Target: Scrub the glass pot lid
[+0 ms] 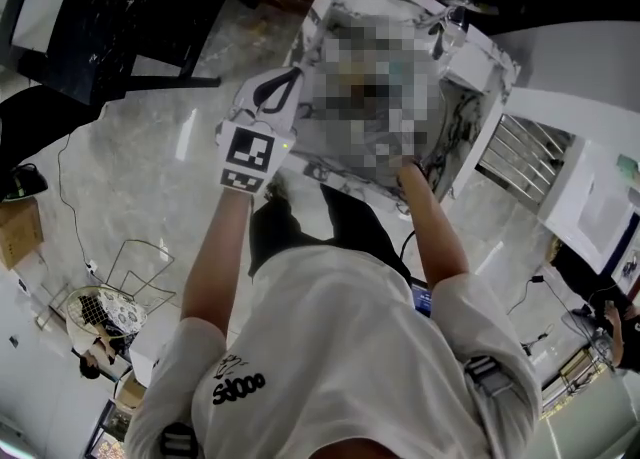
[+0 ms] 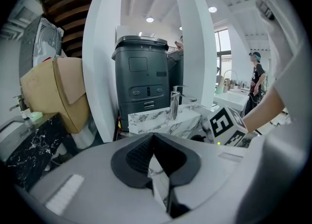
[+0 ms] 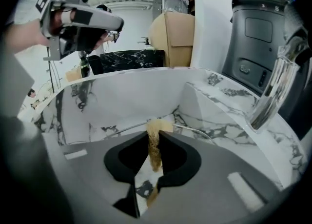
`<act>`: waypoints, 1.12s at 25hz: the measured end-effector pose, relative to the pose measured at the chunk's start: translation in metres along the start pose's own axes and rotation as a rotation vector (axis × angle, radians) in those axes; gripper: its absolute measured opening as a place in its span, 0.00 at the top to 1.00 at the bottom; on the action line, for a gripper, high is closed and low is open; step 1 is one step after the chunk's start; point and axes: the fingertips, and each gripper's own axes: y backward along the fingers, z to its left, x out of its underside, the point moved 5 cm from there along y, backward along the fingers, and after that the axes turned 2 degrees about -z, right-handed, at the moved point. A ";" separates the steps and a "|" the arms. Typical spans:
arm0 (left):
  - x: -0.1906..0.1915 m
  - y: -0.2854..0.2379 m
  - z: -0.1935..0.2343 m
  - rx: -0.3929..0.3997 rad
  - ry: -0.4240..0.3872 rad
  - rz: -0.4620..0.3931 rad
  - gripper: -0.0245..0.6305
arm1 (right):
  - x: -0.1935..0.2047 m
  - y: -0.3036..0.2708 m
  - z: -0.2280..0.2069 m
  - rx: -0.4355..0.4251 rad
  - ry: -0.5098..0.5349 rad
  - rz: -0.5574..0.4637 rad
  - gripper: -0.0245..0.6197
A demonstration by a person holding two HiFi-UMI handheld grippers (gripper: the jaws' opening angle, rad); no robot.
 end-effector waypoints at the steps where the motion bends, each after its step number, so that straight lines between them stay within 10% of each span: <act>1: 0.000 0.001 0.000 -0.002 0.002 -0.002 0.95 | 0.002 0.001 0.007 -0.026 0.018 0.005 0.88; 15: 0.003 0.002 -0.014 0.021 -0.002 -0.010 0.95 | 0.034 0.034 0.074 -0.429 0.249 0.094 0.88; 28: 0.000 -0.002 -0.029 0.048 -0.007 -0.010 0.95 | 0.084 0.085 0.075 -0.910 0.246 0.269 0.88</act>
